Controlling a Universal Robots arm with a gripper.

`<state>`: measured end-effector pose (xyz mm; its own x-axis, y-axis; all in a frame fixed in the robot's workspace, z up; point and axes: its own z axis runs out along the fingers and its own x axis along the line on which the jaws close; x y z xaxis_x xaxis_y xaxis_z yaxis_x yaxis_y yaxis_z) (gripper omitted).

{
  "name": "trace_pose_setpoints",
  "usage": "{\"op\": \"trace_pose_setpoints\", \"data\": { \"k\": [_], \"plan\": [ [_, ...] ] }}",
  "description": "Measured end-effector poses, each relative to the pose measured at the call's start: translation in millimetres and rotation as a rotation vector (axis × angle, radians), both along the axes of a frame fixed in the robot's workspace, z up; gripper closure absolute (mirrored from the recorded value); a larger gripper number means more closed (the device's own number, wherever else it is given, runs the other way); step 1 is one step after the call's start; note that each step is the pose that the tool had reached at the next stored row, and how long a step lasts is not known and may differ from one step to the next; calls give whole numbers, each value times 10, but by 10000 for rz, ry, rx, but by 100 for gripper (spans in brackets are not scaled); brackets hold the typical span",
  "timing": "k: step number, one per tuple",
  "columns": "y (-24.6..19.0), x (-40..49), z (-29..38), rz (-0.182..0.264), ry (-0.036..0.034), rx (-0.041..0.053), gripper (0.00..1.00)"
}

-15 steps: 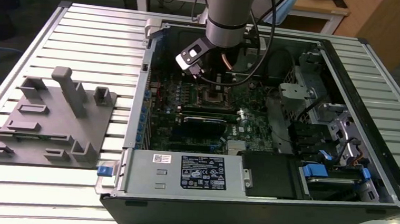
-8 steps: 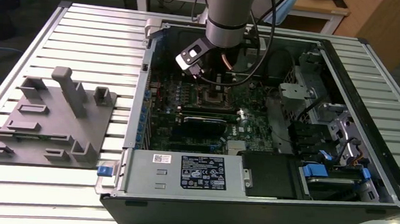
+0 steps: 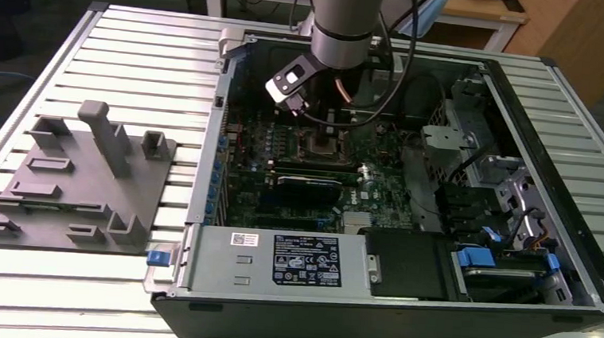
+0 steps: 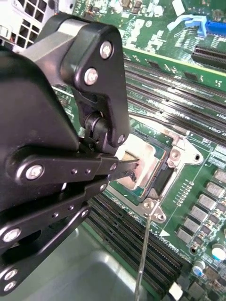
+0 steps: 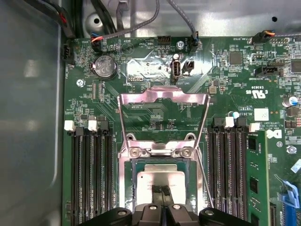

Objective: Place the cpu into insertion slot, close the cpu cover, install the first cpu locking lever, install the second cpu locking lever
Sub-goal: 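Place the cpu into insertion slot, then close the cpu cover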

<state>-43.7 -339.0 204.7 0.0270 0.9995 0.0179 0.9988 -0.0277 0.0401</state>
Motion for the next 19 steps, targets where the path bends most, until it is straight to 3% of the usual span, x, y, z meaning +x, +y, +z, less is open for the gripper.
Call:
{"op": "trace_pose_setpoints", "data": {
  "k": [8,12,19],
  "plan": [
    [-1,0,140,0,3,-4,90],
    [-1,0,176,0,3,-4,90],
    [-1,0,176,0,2,-3,90]
  ]
}}
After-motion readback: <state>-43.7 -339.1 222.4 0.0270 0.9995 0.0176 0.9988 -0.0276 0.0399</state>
